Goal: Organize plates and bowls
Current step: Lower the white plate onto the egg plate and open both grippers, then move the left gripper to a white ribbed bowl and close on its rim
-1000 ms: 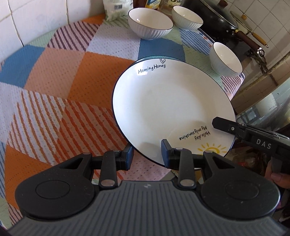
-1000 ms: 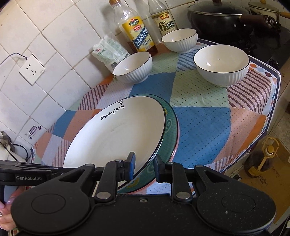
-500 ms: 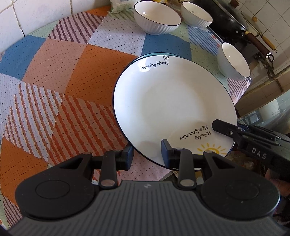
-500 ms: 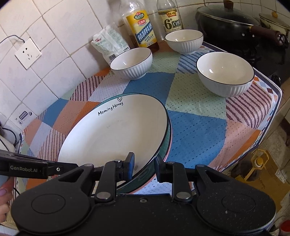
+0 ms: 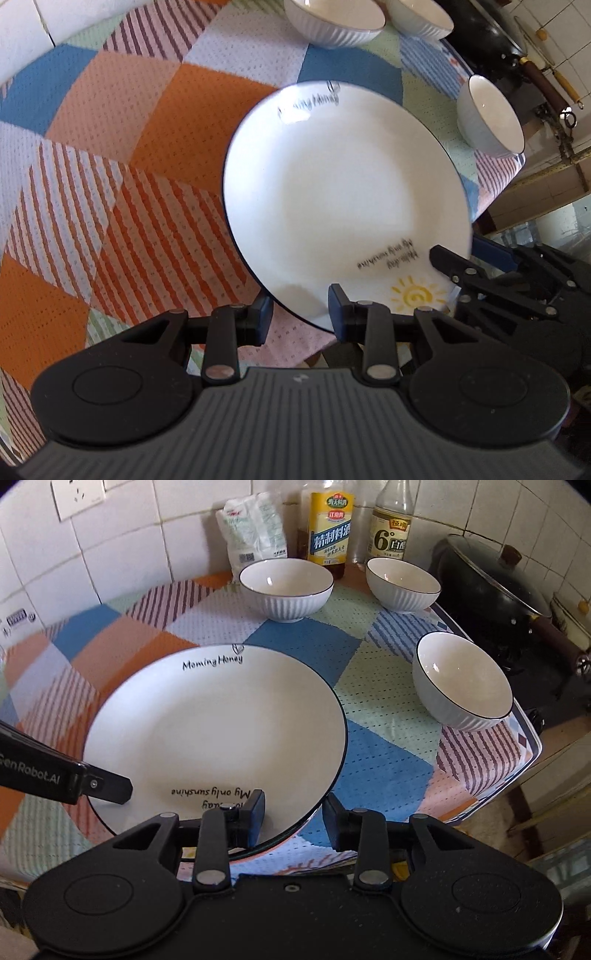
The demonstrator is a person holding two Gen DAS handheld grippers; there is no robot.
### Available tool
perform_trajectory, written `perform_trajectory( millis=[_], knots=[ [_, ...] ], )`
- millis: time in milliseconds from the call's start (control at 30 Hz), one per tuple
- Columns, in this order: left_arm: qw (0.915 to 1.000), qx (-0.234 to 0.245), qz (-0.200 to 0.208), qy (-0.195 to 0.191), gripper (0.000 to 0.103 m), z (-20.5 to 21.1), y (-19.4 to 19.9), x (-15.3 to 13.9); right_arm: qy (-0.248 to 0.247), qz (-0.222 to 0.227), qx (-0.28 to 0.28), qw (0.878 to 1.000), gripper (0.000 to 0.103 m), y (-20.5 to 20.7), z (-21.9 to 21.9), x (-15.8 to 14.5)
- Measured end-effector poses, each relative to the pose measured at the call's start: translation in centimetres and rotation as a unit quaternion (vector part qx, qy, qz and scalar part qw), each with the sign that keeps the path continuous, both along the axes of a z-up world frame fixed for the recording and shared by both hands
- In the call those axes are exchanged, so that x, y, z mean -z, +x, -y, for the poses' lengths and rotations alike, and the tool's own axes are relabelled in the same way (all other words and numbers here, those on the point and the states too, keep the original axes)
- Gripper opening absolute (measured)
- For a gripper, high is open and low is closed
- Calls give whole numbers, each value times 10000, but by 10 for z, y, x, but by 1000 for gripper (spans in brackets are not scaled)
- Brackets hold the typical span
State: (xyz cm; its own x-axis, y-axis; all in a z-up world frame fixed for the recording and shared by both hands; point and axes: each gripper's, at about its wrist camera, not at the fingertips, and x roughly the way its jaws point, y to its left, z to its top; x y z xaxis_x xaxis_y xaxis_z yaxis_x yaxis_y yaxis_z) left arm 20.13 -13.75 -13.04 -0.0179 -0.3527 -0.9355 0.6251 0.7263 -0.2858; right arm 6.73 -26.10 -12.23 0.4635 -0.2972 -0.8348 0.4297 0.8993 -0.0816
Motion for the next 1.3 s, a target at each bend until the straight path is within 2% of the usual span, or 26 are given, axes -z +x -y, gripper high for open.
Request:
perform_trajectory(
  millis=[167, 267, 333, 500, 900, 1000, 1067, 1100, 1133, 1233, 1300],
  knots=[
    [10000, -70, -58, 24, 30, 4, -3, 3, -507, -181, -316, 9980, 39, 4, -14, 4],
    [9998, -124, -156, 85, 30, 5, -2, 1, -494, -136, -411, 9978, 40, 2, -11, 2],
    [9996, -142, -218, 140, 30, 7, -2, -1, -399, 33, -474, 9981, 40, -3, -8, -3],
    [9993, -128, -66, 331, 31, 11, -8, -11, -240, 692, -714, 9948, 41, -21, -1, -22],
    [9956, -342, 868, -83, 41, 18, -13, -79, -201, 1802, -1146, 9767, 53, -41, 18, -50],
    [9942, -353, 995, -178, 41, 20, -8, -90, -225, 1901, -1238, 9737, 54, -38, 22, -57],
    [9930, -378, 1072, -312, 46, 21, -3, -98, -291, 1962, -1237, 9723, 56, -36, 25, -62],
    [9924, -398, 1113, -334, 47, 22, -2, -101, -296, 1992, -1226, 9718, 65, -34, 28, -64],
    [9918, -396, 1167, -333, 48, 23, 0, -105, -300, 2035, -1220, 9710, 68, -32, 30, -66],
    [9886, -279, 1439, -350, 52, 27, 6, -117, -342, 2077, -1237, 9697, 68, -23, 35, -72],
    [9880, -215, 1470, -417, 54, 30, 13, -123, -427, 2094, -1210, 9694, 68, -17, 38, -76]
  ],
)
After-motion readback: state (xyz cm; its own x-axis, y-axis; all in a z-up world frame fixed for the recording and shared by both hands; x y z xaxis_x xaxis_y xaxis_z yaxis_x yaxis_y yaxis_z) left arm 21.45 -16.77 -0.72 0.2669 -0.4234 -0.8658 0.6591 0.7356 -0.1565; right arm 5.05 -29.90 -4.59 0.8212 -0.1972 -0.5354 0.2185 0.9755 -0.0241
